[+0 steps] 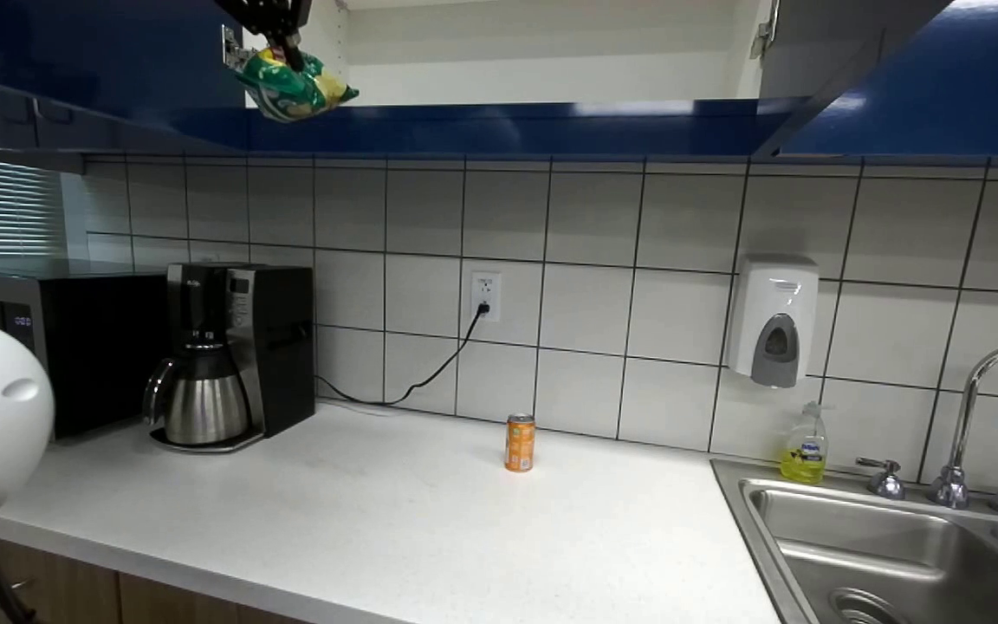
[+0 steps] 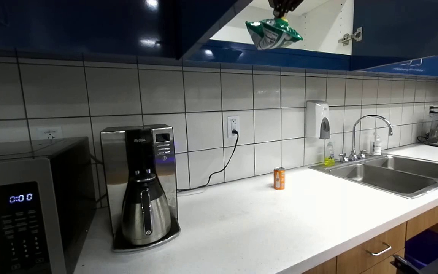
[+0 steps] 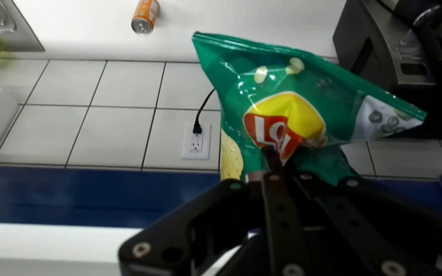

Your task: Pick up the green lays packet and put inside the bottom compartment of the blue cabinet

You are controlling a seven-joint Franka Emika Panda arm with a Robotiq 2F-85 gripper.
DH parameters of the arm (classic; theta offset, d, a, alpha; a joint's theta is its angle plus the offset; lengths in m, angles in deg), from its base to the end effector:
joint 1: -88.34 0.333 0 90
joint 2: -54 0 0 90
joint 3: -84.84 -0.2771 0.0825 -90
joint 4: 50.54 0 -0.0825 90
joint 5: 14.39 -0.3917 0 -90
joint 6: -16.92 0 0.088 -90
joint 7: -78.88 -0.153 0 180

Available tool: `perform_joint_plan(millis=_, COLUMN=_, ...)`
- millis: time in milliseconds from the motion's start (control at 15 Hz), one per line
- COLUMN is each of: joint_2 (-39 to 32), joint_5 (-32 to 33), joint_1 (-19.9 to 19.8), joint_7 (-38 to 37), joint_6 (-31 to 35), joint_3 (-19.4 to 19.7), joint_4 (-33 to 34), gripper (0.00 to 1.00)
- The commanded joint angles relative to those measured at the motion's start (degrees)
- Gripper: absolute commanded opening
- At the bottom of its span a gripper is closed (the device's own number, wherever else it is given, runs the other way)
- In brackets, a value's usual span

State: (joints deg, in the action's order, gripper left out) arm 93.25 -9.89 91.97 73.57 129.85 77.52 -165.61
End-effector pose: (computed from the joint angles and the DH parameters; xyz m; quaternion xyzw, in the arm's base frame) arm 0.4031 0.0881 0.7049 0.9444 0.0488 0.3230 0.0365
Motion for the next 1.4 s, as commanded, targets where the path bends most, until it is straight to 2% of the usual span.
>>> perform_joint_plan(millis=0, joint_2=-5.5, joint_5=1.8, joint_1=-1.7, joint_7=-1.7, joint_6=-0.3, joint_3=-2.2, joint_4=10.5, gripper=0.0)
perform_joint_plan(millis=800, joint_2=-23.5, joint_5=7.2, joint_1=-4.4, joint_7=-4.4, joint_6=1.0, joint_3=-1.8, joint_4=31.7, gripper=0.0)
perform_joint_plan(millis=1333, joint_2=-34.2, joint_5=11.5, joint_1=-3.8, joint_7=-7.2, joint_6=0.1, joint_3=0.2, joint_4=39.9, gripper=0.0)
